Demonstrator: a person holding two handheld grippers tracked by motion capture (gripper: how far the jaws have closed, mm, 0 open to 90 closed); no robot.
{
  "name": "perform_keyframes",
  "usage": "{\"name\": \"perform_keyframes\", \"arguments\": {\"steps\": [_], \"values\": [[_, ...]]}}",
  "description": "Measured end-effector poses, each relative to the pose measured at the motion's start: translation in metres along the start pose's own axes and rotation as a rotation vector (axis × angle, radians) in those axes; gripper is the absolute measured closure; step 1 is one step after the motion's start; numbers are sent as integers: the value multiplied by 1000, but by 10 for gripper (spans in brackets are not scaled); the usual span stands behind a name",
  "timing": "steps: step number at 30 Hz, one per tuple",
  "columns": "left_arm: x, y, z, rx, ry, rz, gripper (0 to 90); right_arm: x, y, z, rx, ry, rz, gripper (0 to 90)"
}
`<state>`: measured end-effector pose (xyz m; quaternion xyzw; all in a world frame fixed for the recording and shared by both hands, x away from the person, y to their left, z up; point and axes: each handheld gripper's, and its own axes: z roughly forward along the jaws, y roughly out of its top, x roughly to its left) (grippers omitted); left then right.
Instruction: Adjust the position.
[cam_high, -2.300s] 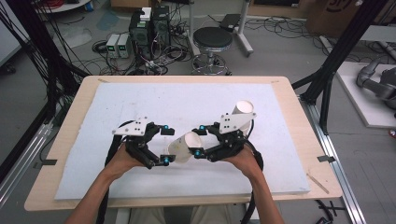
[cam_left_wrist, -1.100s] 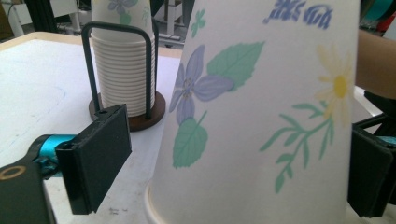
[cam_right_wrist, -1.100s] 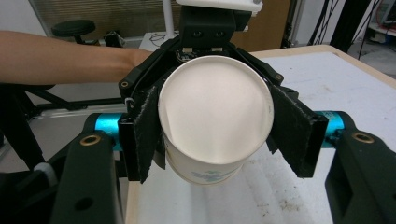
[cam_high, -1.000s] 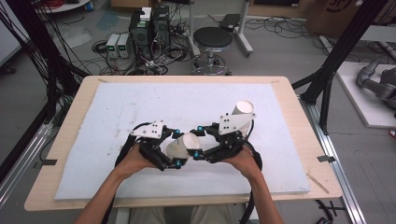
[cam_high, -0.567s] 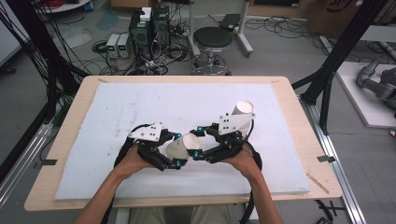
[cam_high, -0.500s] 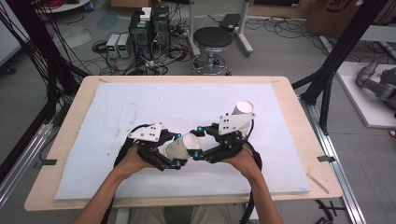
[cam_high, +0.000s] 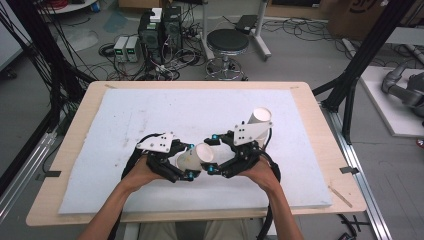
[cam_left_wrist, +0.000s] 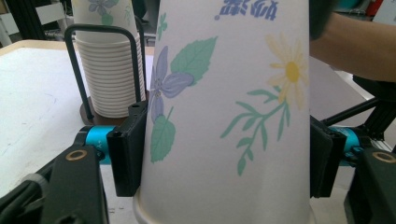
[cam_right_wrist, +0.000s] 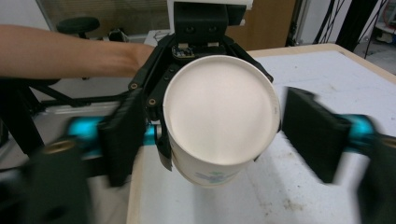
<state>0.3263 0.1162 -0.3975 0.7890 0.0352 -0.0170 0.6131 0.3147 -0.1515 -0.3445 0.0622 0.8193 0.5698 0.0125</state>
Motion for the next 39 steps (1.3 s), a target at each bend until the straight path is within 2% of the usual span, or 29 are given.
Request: {"name": "perform_keyframes", "arguments": {"steps": [3,12,16,20,21,22,23,24,25,28,29,31,32,33,37,39], "values": [[0,0,-1,4,1,-1,299,0,0,0,-2,-6,14,144],[0,0,-4,9,8,1,299,-1,-1,-2,7,-23,22,139],[-2,1,-8,14,11,-3,299,-1,-1,-1,22,-22,19,139],[-5,3,-14,42,16,-6,299,1,0,-1,57,-29,13,138],[-7,4,-18,70,22,-10,300,2,1,-1,80,-40,8,139],[-7,4,-18,70,22,-10,300,2,1,-1,80,-40,8,139],[-9,6,-22,104,32,-12,300,2,1,-1,94,-36,-1,138],[-9,6,-22,104,32,-12,300,2,1,-1,94,-36,-1,138],[-10,9,-28,140,37,-12,300,3,2,0,122,-44,-10,138],[-11,12,-36,193,54,-24,300,4,4,2,159,-54,-24,138],[-11,12,-36,193,54,-24,300,4,4,2,170,-57,-27,138],[-11,14,-42,243,68,-35,300,4,6,3,188,-60,-32,139],[-11,14,-42,243,68,-35,300,4,6,3,188,-60,-32,139],[-12,16,-45,276,70,-44,300,4,8,4,210,-65,-41,139],[-13,20,-48,351,74,-41,300,4,10,5,257,-72,-55,139],[-13,21,-48,368,77,-45,300,4,11,6,276,-78,-65,139]]}}
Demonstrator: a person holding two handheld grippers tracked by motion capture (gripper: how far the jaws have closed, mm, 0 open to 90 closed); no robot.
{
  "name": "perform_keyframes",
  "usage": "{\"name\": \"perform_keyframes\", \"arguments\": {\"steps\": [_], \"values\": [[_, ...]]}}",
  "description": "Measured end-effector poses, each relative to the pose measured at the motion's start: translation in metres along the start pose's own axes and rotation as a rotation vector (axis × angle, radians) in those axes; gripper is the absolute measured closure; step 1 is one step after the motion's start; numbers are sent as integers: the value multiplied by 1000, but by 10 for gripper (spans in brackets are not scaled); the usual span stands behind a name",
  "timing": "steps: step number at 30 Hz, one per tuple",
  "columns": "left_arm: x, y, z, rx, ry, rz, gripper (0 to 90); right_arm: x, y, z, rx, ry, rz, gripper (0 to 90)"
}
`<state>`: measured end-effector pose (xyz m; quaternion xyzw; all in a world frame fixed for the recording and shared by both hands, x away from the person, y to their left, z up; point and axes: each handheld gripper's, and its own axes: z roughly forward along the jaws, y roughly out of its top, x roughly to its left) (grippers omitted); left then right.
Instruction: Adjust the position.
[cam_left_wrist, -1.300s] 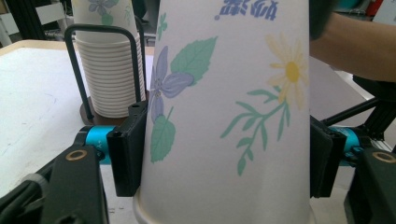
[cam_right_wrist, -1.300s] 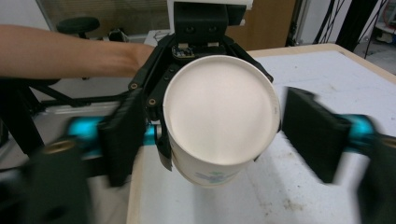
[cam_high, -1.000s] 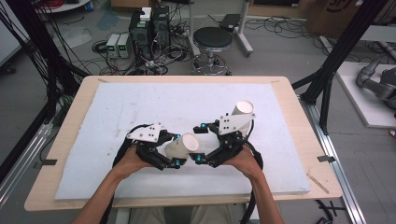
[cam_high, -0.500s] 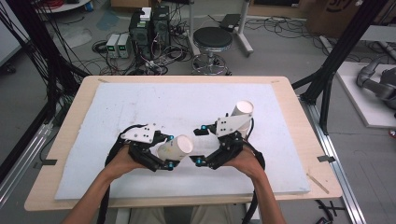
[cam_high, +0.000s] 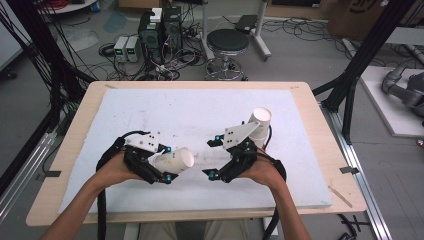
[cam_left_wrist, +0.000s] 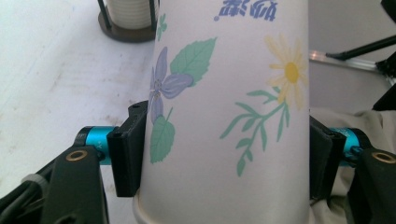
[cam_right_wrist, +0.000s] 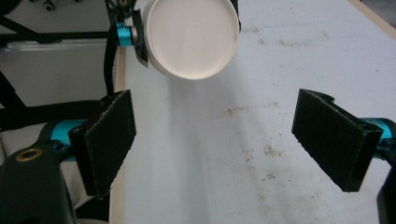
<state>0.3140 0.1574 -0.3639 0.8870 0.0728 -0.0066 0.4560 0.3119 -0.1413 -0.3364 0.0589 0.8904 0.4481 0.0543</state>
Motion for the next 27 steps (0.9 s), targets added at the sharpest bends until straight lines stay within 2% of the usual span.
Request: {"name": "perform_keyframes", "arguments": {"steps": [2,5,7,8,10,12,17,22,27], "values": [[0,4,-2,58,21,5,300,0,1,2,30,-1,-1,139],[0,6,-4,88,30,3,300,2,2,5,75,-5,-9,139],[0,7,-5,99,38,3,300,2,2,6,85,-9,-16,139],[1,8,-7,125,43,-4,300,2,2,7,114,-12,-20,140],[1,9,-8,158,47,-8,300,3,4,8,134,-16,-24,140],[1,9,-9,196,45,6,300,3,5,8,155,-24,-32,140],[-1,11,-7,235,65,19,300,3,9,11,211,-27,-51,140],[-2,14,-5,307,65,31,300,4,14,18,300,-27,-80,140],[-2,16,-3,334,60,35,300,5,17,24,350,-15,-96,140]]}}
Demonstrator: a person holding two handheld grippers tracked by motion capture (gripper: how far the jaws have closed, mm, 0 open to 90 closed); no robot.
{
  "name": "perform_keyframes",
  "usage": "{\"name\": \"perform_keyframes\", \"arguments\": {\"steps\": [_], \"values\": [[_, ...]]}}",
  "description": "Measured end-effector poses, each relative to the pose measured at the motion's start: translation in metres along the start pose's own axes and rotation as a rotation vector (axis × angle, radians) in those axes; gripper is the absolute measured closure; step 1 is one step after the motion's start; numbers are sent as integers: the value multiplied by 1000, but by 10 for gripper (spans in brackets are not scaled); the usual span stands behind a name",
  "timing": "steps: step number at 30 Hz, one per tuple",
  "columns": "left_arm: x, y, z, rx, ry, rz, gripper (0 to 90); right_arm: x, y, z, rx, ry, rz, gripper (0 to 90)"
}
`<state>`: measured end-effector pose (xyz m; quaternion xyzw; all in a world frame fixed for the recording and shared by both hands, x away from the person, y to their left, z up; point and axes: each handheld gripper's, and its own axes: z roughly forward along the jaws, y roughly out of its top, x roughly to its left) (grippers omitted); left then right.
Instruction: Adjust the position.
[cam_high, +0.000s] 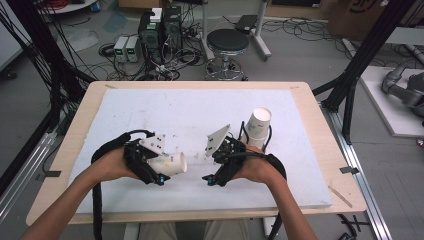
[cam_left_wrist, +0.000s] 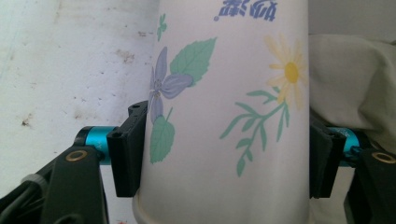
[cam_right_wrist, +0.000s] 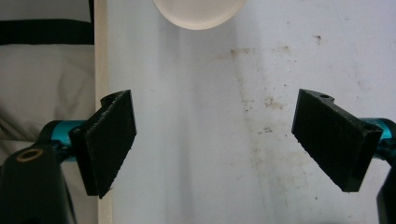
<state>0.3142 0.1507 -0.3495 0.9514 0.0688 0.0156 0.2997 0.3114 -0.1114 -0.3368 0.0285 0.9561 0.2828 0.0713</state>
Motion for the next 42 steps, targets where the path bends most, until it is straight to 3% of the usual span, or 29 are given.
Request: {"name": "perform_keyframes", "arguments": {"steps": [3,6,18,27,42], "values": [[0,2,1,26,-7,3,300,-1,3,3,11,-1,-28,141],[0,3,2,45,-11,3,300,0,4,3,40,4,-10,141],[-3,14,12,31,-20,29,300,1,8,8,45,2,-19,141],[-5,23,19,25,-32,41,300,1,11,11,15,13,-38,141],[-6,32,26,19,-49,55,300,3,14,19,-19,35,-30,146]]}}
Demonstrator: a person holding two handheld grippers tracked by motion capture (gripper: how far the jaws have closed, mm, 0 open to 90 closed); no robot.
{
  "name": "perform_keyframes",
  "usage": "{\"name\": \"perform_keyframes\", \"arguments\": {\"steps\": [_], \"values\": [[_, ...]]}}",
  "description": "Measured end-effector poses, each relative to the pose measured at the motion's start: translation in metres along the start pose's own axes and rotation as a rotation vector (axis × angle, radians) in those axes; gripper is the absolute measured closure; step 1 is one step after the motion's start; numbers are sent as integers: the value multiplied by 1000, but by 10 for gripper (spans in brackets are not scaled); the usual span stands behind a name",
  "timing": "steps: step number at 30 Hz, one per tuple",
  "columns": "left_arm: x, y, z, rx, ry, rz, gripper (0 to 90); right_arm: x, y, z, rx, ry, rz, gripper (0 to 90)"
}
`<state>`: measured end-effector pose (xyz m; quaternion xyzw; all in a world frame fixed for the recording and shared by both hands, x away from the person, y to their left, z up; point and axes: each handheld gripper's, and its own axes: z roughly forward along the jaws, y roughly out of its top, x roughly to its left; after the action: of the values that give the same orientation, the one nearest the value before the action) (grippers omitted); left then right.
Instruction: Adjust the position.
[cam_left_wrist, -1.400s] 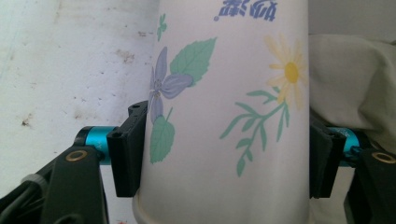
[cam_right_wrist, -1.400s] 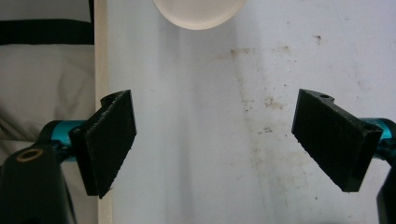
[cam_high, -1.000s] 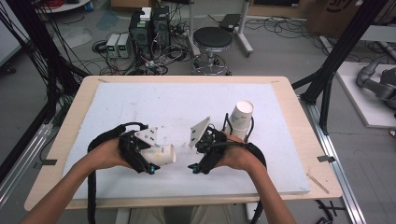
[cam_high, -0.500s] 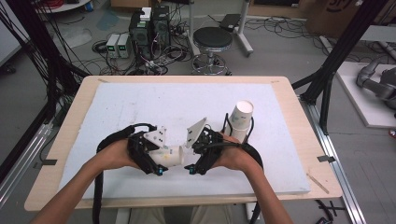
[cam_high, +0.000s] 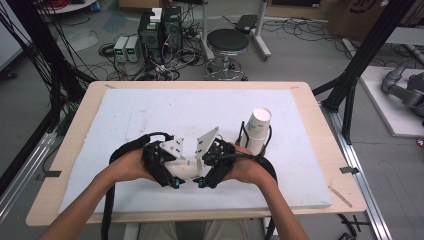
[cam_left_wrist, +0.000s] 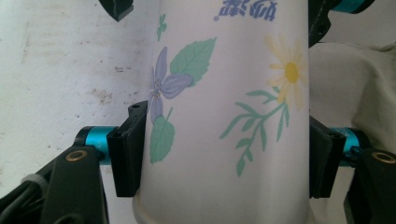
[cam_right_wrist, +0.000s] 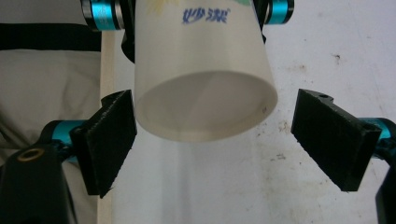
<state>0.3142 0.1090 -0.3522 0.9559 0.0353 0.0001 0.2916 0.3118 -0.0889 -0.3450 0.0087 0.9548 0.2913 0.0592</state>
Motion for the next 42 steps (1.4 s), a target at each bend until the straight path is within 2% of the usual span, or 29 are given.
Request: {"name": "perform_keyframes", "arguments": {"steps": [1,5,8,13,14,19,21,27,31,33,34,38,39,40,42], "values": [[-1,1,1,-12,0,-12,300,0,0,0,-3,2,3,149],[-1,2,2,-10,-2,-4,300,1,1,1,-6,9,2,167],[-1,2,2,-10,-4,-4,300,1,1,1,-9,19,-1,225],[0,3,3,2,-4,6,300,1,2,3,-18,23,2,225],[-1,3,4,-4,-6,-3,300,2,3,3,-21,25,2,229],[0,3,4,6,-3,6,300,3,5,5,-16,40,-11,335],[-1,3,5,2,-3,0,304,3,5,5,-13,40,-16,351],[0,3,5,12,-8,14,311,4,5,5,-8,39,-17,367],[-1,3,5,-7,-12,6,301,4,5,5,-9,43,-17,368],[2,2,5,-21,-23,-4,161,4,5,4,-15,47,-17,368],[2,2,5,-29,-22,-17,118,4,5,4,-16,47,-17,368],[4,0,5,-24,-22,-25,64,4,4,4,-16,45,-17,369],[4,-1,5,-25,-27,-17,64,3,4,3,-19,43,-16,368],[3,-1,6,-45,-29,-39,64,3,4,3,-18,43,-12,368],[2,-1,6,-52,-30,-50,64,3,4,3,-18,43,-13,368]]}}
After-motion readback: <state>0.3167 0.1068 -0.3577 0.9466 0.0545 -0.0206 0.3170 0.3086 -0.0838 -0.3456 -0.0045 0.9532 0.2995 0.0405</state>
